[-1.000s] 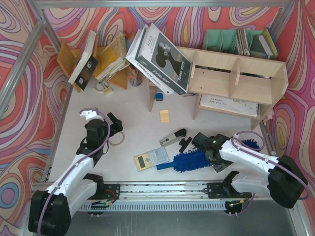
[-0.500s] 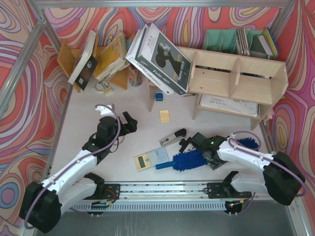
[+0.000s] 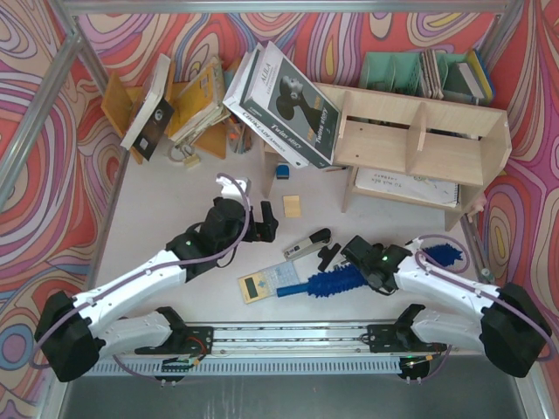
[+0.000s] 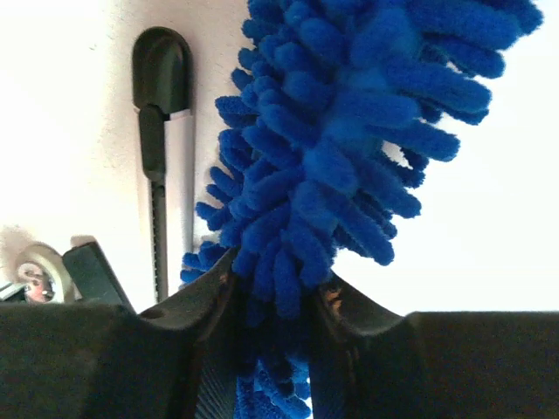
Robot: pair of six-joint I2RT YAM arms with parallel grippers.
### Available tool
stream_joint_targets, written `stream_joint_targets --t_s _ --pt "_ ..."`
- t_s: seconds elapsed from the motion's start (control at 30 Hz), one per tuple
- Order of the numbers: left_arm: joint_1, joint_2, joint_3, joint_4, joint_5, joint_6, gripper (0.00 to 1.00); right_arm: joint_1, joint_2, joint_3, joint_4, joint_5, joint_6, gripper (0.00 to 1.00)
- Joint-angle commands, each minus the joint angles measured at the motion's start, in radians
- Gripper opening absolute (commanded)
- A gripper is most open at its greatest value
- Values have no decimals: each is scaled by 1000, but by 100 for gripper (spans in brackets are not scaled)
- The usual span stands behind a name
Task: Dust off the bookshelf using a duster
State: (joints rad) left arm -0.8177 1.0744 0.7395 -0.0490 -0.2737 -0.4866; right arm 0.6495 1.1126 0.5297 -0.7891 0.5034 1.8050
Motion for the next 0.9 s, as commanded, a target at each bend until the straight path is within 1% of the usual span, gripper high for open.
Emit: stream_joint_targets --t_s 0.0,0.3,0.4,0.7,0.87 --pt "-42 47 82 -117 -5 83 98 6 -56 -2 -31 66 0 30" --pt "-147 145 235 -249 -11 167 98 6 -219 -19 -81 125 -4 13" --pt "-186 178 275 -281 -14 189 98 6 -253 -18 -85 143 -8 9" --pt "-302 271 398 -416 -13 251 98 6 -318 8 -128 184 30 4" --pt "-375 263 397 -398 -21 303 98 6 -358 36 -141 205 36 3"
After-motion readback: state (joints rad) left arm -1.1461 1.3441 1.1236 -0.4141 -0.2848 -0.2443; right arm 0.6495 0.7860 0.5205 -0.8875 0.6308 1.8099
